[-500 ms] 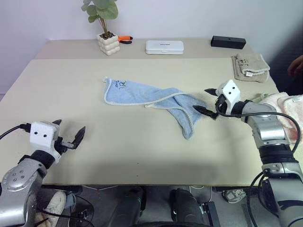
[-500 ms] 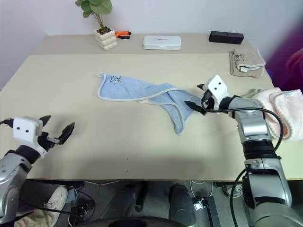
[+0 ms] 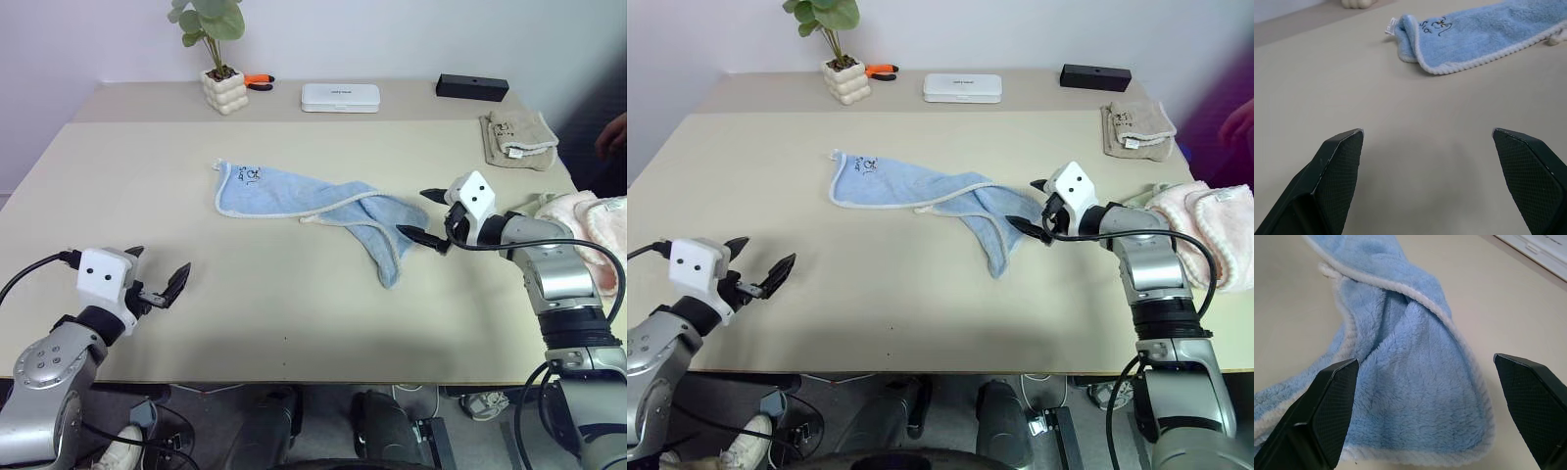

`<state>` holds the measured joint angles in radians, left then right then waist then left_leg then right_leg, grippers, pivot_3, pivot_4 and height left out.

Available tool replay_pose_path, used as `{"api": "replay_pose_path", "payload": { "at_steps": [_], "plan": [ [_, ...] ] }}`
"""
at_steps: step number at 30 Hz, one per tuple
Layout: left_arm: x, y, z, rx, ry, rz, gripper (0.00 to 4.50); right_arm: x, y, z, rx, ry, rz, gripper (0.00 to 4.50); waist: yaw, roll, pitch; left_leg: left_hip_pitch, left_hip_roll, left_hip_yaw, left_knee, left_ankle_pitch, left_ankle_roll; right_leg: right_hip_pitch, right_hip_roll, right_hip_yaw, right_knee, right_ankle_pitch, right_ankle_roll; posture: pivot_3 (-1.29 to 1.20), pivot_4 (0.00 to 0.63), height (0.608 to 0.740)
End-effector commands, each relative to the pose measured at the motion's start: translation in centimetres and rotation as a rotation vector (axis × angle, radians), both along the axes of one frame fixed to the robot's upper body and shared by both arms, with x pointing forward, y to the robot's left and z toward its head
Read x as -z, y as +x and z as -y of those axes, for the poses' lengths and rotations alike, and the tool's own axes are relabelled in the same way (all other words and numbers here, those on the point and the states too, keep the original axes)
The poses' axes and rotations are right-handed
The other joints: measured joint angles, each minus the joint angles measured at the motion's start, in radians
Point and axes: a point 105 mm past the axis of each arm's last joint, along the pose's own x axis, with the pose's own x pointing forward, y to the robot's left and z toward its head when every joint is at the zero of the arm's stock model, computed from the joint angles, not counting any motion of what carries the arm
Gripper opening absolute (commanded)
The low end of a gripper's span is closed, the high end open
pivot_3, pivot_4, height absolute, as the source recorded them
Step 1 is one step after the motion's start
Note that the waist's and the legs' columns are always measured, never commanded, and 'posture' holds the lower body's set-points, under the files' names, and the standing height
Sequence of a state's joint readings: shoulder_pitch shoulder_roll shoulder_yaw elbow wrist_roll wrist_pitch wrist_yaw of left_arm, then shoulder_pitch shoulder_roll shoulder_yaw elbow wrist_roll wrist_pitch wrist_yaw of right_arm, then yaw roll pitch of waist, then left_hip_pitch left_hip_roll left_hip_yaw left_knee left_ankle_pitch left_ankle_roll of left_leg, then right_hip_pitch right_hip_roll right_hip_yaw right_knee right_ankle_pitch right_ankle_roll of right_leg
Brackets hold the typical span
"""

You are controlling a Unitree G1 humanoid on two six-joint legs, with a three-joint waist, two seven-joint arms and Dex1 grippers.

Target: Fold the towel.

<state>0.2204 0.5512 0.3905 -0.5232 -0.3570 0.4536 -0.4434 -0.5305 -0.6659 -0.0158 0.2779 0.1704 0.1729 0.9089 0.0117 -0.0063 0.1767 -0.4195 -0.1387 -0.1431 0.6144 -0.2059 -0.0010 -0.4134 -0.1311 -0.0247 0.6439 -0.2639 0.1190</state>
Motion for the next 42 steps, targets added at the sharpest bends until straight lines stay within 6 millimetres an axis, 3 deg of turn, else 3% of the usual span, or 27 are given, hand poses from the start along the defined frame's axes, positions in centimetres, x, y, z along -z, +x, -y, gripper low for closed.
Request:
{"api": "replay_pose_path", "payload": {
  "at_steps": [1, 6, 10, 14, 21, 25, 30, 36, 39, 42],
  "plan": [
    [-1.0, 0.1, 1.9, 0.085, 0.027, 0.027, 4.31, -0.8, -0.1, -0.4, -0.009, 0.021, 0.034, 4.5, 0.0, 0.0, 0.0, 0.0, 0.0, 0.0, 0.0, 0.0, 0.0, 0.0, 0.0, 0.0, 0.0, 0.0, 0.0, 0.0, 0.15, 0.74],
    [-0.6, 0.6, 6.5, 0.321, 0.089, -0.01, 4.31, -0.5, -0.6, -1.6, -0.049, 0.044, 0.015, 4.5, 0.002, 0.0, 0.0, 0.0, 0.0, 0.0, 0.0, 0.0, 0.0, 0.0, 0.0, 0.0, 0.0, 0.0, 0.0, 0.0, 0.15, 0.74],
    [-0.1, 2.4, 7.8, 0.398, 0.222, -0.012, 4.31, 0.1, -1.1, -1.9, -0.017, 0.046, 0.041, 4.5, 0.001, 0.0, 0.0, 0.0, 0.0, 0.0, 0.0, 0.0, 0.0, 0.0, 0.0, 0.0, 0.0, 0.0, 0.0, 0.0, 0.15, 0.74],
    [-0.2, 5.4, 7.4, 0.375, 0.311, 0.027, 4.31, 0.4, -2.1, -2.3, -0.007, 0.06, 0.046, 4.5, 0.001, 0.0, 0.0, 0.0, 0.0, 0.0, 0.0, 0.0, 0.0, 0.0, 0.001, 0.0, 0.001, 0.0, 0.001, 0.0, 0.15, 0.74],
    [-0.6, 10.1, 3.7, 0.275, 0.518, 0.093, 4.31, 0.4, -2.6, -2.6, 0.027, 0.078, 0.064, 4.5, 0.001, 0.0, 0.0, 0.001, 0.0, 0.0, 0.0, 0.0, 0.0, -0.001, 0.003, 0.0, 0.002, 0.001, 0.001, 0.0, 0.15, 0.74],
    [-0.2, 12.3, 2.0, 0.301, 0.647, 0.08, 4.31, -0.3, -2.2, -3.0, 0.042, 0.098, 0.088, 4.5, 0.001, 0.0, 0.0, 0.0, 0.0, 0.0, 0.0, 0.0, 0.0, -0.001, 0.003, 0.0, 0.002, 0.001, 0.001, 0.0, 0.15, 0.74],
    [0.7, 13.9, 2.4, 0.397, 0.752, 0.064, 4.31, -0.7, -1.8, -3.5, 0.039, 0.108, 0.104, 4.5, 0.0, 0.0, 0.0, 0.0, -0.001, 0.0, 0.0, 0.0, 0.0, -0.001, 0.003, 0.0, 0.002, 0.001, 0.002, 0.0, 0.15, 0.74],
    [1.7, 15.4, 3.2, 0.436, 0.744, 0.039, 4.31, -1.2, -1.8, -4.0, 0.037, 0.127, 0.116, 4.5, 0.0, 0.0, 0.0, 0.001, -0.002, 0.0, 0.001, 0.001, 0.0, 0.0, 0.003, 0.0, 0.004, 0.002, 0.003, 0.0, 0.15, 0.74],
    [2.0, 16.1, 3.3, 0.425, 0.752, 0.036, 3.52, -1.4, -1.7, -3.9, 0.042, 0.127, 0.126, 4.5, 0.001, 0.0, 0.0, 0.002, -0.002, 0.0, 0.002, 0.001, 0.0, 0.001, 0.003, 0.0, 0.004, 0.002, 0.003, 0.0, 0.15, 0.74],
    [2.0, 16.5, 3.5, 0.411, 0.748, 0.047, 1.96, -2.0, -1.6, -3.8, 0.048, 0.135, 0.143, 4.5, -0.002, 0.0, 0.0, 0.003, -0.002, 0.0, 0.002, 0.001, 0.0, 0.002, 0.003, 0.0, 0.004, 0.002, 0.003, 0.0, 0.15, 0.74]
  ]
}}
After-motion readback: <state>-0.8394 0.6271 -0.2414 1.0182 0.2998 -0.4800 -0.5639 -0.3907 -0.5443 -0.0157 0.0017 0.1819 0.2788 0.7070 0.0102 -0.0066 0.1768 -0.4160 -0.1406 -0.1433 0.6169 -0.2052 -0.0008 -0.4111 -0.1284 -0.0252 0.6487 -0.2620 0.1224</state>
